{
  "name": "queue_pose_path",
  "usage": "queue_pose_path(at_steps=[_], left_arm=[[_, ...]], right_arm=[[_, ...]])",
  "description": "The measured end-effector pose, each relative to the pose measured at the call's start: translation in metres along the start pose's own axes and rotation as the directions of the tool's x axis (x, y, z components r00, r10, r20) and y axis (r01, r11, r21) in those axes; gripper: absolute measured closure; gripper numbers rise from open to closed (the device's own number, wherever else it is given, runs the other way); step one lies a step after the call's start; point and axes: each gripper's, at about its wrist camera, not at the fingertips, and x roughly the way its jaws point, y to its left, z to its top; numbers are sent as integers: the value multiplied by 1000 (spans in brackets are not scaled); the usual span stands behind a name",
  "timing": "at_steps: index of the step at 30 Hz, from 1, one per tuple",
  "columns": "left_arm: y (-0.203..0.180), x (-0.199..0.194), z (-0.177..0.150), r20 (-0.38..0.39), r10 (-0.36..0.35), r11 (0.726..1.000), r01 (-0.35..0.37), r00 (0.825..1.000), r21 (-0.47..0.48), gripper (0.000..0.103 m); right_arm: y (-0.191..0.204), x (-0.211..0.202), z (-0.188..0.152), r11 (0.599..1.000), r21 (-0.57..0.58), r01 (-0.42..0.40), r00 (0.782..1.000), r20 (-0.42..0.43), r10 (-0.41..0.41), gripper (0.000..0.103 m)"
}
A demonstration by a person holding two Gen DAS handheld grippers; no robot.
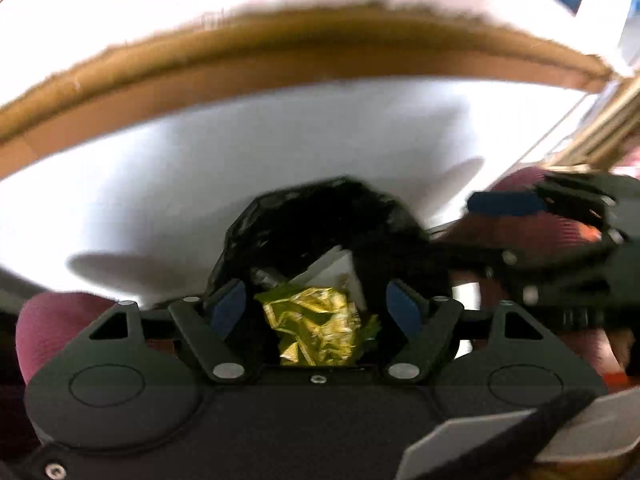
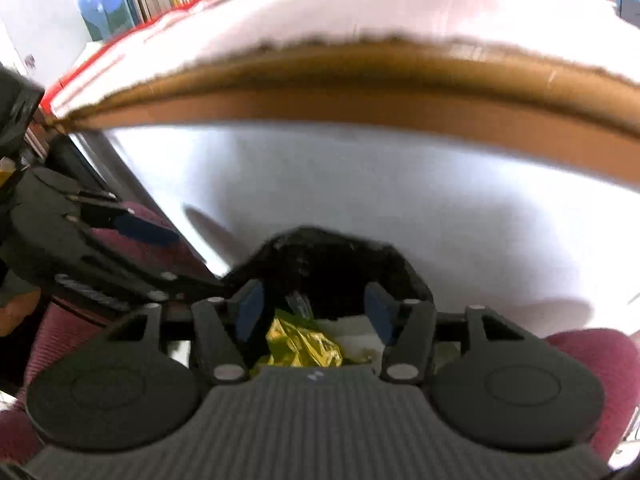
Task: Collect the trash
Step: 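Raise both tools back over the bed toward the remaining trash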
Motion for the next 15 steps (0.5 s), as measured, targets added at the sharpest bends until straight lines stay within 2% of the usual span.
queue_pose_path(at_steps=[3,5,7,12,15], left_arm=[[2,-34,7,40,-79,996,78,996,31,23],[2,-55,12,76,-99,993,94,992,64,22],[3,-77,19,130,-118,990,106,984,95,20],[16,-116,47,288,-128,991,109,949,80,14],[25,-128,71,382,-75,997,64,921,42,13]], right_arm=[[-4,-26,18,998,-3,-63,997,49,63,23],[-6,-44,30,994,-12,-112,989,96,112,21],[-7,-62,42,992,-14,-123,980,156,124,19],[-18,-85,77,996,-18,-85,952,294,87,15],[-23,-89,100,1000,-11,-24,937,347,27,15]])
